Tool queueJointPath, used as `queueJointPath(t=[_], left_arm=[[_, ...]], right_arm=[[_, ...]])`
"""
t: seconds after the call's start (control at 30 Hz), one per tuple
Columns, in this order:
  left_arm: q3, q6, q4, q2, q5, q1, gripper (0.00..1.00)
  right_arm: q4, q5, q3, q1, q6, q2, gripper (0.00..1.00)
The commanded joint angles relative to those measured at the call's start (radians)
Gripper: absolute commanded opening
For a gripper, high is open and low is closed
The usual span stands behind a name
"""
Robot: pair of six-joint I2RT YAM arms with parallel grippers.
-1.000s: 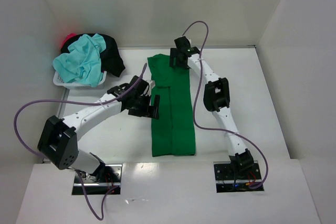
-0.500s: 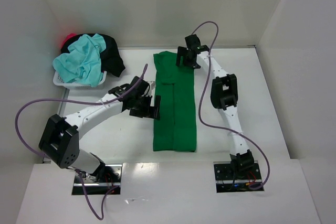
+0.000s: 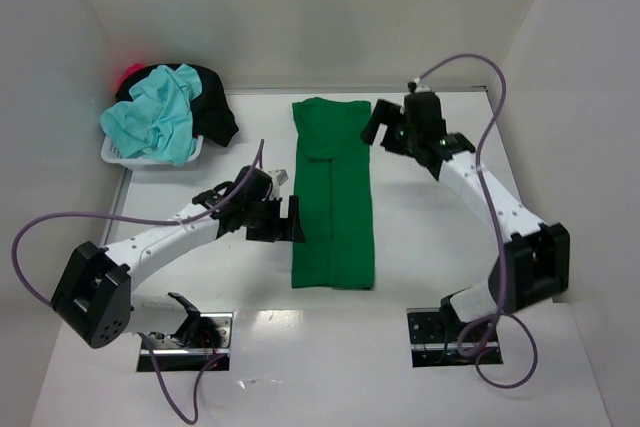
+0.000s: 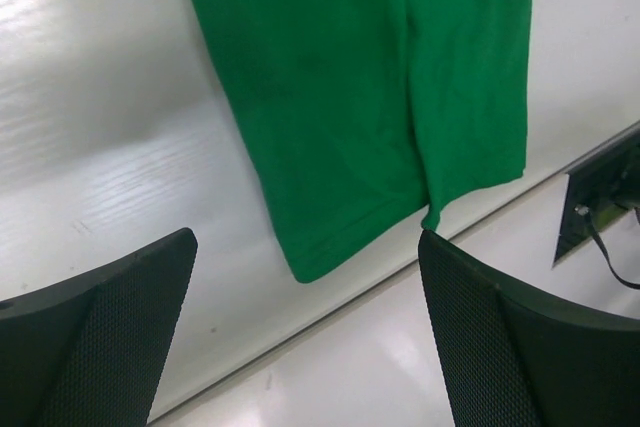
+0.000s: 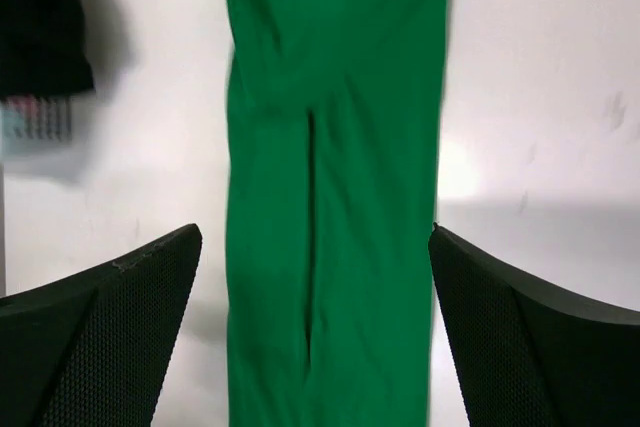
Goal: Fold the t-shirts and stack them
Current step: Rotate the tshirt 90 degrees, then grab the bottom of the folded rectangular tshirt with both arms
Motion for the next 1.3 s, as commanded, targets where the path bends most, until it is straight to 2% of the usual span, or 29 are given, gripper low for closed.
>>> queueJointPath(t=[0.0, 0.13, 0.37, 0.57, 0.83, 1.13, 1.2, 1.27], left_arm=[[-0.031, -0.062, 0.096, -0.037, 0.055, -0.016, 0.99], [-0.053, -0.071, 0.092, -0.056, 0.04, -0.016, 0.99], [-0.137, -0.119, 0.073, -0.126, 0.054, -0.026, 0.99], [-0.16, -0.14, 0.018, -0.183, 0.054, -0.026, 0.99], [-0.159, -0.122, 0.018, -0.128, 0.054, -0.035, 0.99], [-0.13, -0.116, 0.027, 0.035, 0.032, -0.153, 0.96], [-0.13, -0.134, 0.037, 0.055, 0.032, -0.174, 0.95], [-0.13, -0.162, 0.037, 0.055, 0.022, -0.19, 0.94]], right_arm=[[0.024, 0.004, -0.221, 0.05, 0.128, -0.075, 1.0], [-0.01, 0.035, -0.411, 0.148, 0.24, -0.192, 1.0], [-0.113, 0.092, -0.56, 0.369, 0.482, -0.299, 1.0], [-0.155, 0.064, -0.684, 0.403, 0.616, -0.404, 1.0], [-0.225, 0.026, -0.793, 0.424, 0.677, -0.473, 1.0], [-0.144, -0.046, -0.85, 0.465, 0.687, -0.476, 0.83], [-0.143, -0.046, -0.85, 0.475, 0.687, -0.465, 0.82], [-0.117, -0.055, -0.859, 0.475, 0.687, -0.445, 0.75]])
